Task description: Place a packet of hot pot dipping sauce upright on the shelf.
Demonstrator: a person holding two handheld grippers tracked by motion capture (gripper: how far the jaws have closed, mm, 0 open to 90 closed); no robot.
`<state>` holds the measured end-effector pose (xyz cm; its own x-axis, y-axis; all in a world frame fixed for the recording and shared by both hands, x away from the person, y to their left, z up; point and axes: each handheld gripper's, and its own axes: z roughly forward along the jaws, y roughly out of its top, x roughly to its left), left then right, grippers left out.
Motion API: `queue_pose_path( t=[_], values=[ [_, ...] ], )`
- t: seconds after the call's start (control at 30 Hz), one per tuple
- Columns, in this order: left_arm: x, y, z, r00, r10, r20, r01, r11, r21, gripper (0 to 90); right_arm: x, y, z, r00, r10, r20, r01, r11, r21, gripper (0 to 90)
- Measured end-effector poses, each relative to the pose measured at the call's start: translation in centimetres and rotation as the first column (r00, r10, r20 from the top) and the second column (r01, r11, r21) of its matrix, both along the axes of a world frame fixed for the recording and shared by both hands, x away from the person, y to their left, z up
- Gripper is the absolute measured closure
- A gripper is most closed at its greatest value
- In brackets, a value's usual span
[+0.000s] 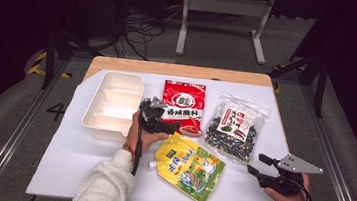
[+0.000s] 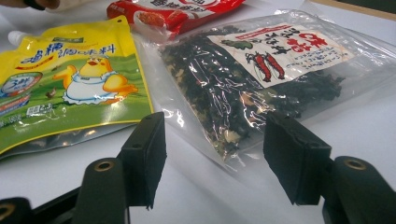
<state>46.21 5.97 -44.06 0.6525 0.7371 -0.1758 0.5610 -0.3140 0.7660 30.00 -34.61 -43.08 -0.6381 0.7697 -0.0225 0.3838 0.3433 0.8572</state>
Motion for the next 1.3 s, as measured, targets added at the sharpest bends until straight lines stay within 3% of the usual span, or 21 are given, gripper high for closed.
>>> queue_pose_path(
  t=[0.03, 0.07, 0.1, 0.2, 0.27, 0.37, 0.43, 0.47, 0.5, 0.63, 0.67, 0.73, 0.87, 1.07, 1.17, 1.2, 1.3],
  values=[
    [0.6, -0.1, -0.2, 0.9994, 0.023, -0.024, -0.023, 0.9997, -0.006, 15.4, 0.0, 0.0, 0.0, 1.0000, 0.000, 0.000, 0.000, 1.0000, -0.001, 39.0],
    [0.9, -0.1, -0.3, 0.9990, 0.039, -0.022, -0.039, 0.9992, 0.004, 15.5, -0.1, -0.1, 0.0, 1.0000, -0.003, 0.002, 0.003, 1.0000, 0.003, 38.8],
    [1.5, -0.1, -0.5, 0.9982, 0.053, -0.029, -0.052, 0.9982, 0.031, 15.6, -0.1, -0.2, 0.1, 1.0000, -0.004, 0.002, 0.004, 1.0000, 0.004, 38.7],
    [2.5, 0.2, -0.9, 0.9946, 0.084, -0.061, -0.084, 0.9964, 0.013, 15.1, -0.3, -0.3, 0.0, 1.0000, -0.004, 0.002, 0.004, 1.0000, 0.006, 38.5],
    [3.1, 0.0, -1.2, 0.9920, 0.089, -0.089, -0.087, 0.9959, 0.026, 15.0, -0.3, -0.3, -0.1, 1.0000, -0.004, -0.003, 0.004, 1.0000, 0.000, 38.3],
    [3.5, -0.4, -1.6, 0.9898, 0.103, -0.099, -0.100, 0.9943, 0.038, 13.3, -0.3, -0.2, -0.1, 1.0000, 0.001, -0.003, -0.001, 0.9999, -0.011, 38.0],
    [3.9, -0.2, -1.8, 0.9874, 0.110, -0.114, -0.108, 0.9939, 0.025, 14.0, -0.4, -0.1, -0.1, 1.0000, 0.005, -0.001, -0.005, 0.9999, -0.015, 37.9],
    [4.1, 0.1, -1.9, 0.9842, 0.126, -0.124, -0.129, 0.9916, -0.013, 13.9, -0.4, -0.1, -0.1, 1.0000, 0.006, 0.000, -0.006, 0.9998, -0.016, 37.9],
    [4.2, 0.3, -1.9, 0.9812, 0.146, -0.126, -0.150, 0.9884, -0.023, 15.0, -0.4, -0.1, -0.1, 1.0000, 0.006, -0.001, -0.006, 0.9998, -0.017, 37.6],
    [4.5, 0.1, -1.9, 0.9794, 0.149, -0.136, -0.155, 0.9872, -0.036, 13.3, -0.3, 0.0, -0.2, 0.9999, 0.005, -0.011, -0.005, 0.9998, -0.018, 37.0],
    [4.5, 0.1, -2.0, 0.9780, 0.152, -0.143, -0.161, 0.9853, -0.057, 13.9, -0.3, 0.0, -0.3, 0.9999, 0.007, -0.011, -0.007, 0.9998, -0.018, 37.0],
    [4.5, 0.3, -2.0, 0.9776, 0.139, -0.158, -0.156, 0.9830, -0.097, 20.6, -0.3, 0.0, -0.2, 0.9999, 0.011, -0.012, -0.011, 0.9998, -0.017, 36.8],
    [4.5, 0.2, -2.0, 0.9789, 0.110, -0.172, -0.132, 0.9839, -0.120, 29.6, -0.3, -0.1, -0.2, 0.9998, 0.012, -0.018, -0.012, 0.9999, -0.003, 36.5],
    [4.3, -0.1, -2.1, 0.9866, 0.069, -0.148, -0.083, 0.9920, -0.095, 65.8, -0.1, -0.4, -0.3, 0.9994, 0.009, -0.033, -0.009, 0.9998, 0.019, 36.3],
    [4.2, -0.1, -1.9, 0.9929, 0.032, -0.115, -0.042, 0.9954, -0.086, 84.9, -0.1, -0.4, -0.3, 0.9994, 0.011, -0.033, -0.011, 0.9999, 0.013, 36.0],
    [4.2, -0.2, -1.8, 0.9943, 0.024, -0.104, -0.032, 0.9967, -0.075, 89.2, -0.1, -0.4, -0.3, 0.9994, 0.011, -0.033, -0.011, 0.9998, 0.014, 36.0],
    [4.0, -0.2, -1.4, 0.9967, -0.012, -0.080, 0.006, 0.9972, -0.075, 89.7, -0.1, -0.5, -0.3, 0.9994, 0.012, -0.033, -0.011, 0.9998, 0.014, 35.8]
  ],
)
